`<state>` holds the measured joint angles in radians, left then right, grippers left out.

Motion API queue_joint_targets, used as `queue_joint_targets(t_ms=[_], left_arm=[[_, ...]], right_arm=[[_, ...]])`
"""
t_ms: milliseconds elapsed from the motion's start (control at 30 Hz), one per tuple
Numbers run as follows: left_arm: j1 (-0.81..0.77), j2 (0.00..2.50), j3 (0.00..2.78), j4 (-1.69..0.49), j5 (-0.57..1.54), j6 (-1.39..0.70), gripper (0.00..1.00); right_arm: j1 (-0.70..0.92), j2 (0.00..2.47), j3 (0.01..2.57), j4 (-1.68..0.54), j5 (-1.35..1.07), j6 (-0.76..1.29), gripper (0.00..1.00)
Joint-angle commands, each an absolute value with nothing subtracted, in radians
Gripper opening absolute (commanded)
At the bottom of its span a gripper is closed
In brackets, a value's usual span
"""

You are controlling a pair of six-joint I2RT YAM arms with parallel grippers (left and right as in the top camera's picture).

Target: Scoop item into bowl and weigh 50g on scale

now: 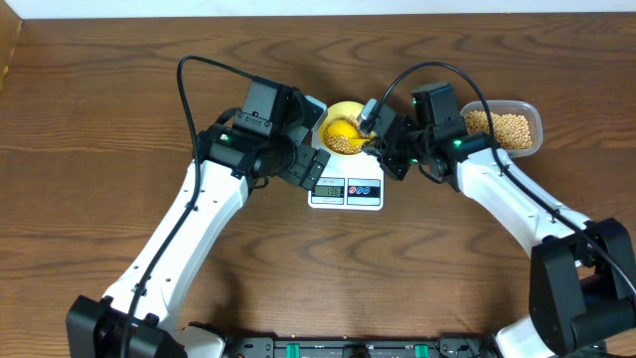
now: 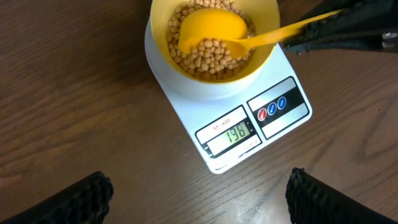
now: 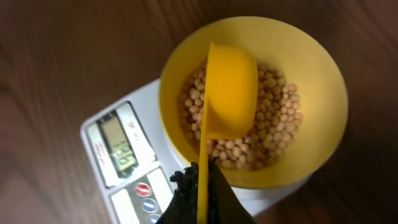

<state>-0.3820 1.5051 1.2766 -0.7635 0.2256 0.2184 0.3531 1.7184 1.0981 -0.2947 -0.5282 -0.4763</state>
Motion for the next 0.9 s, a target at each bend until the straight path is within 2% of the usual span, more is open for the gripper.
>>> queue_joint_targets(t_ms=[0,400,633,867], left_arm=[[-0.383,1.492,1.280,-0.770,0.216,0.235,0.91],[-0.383,1.492,1.280,-0.770,0.216,0.235,0.91],[-0.383,1.492,1.280,-0.770,0.216,0.235,0.91],[-0.383,1.492,1.280,-0.770,0.216,0.235,0.91]], right_arm=[[0.315,1.710,1.100,-0.295,-0.675,-0.364,0.01],[0.205,1.710,1.100,-0.278,-0.744,-0.194,0.01],[0.171,1.710,1.100,-0.217,-0.846,-0.186,0.01],[0.171,1.710,1.100,-0.153,-0.849,-0.135,0.01]])
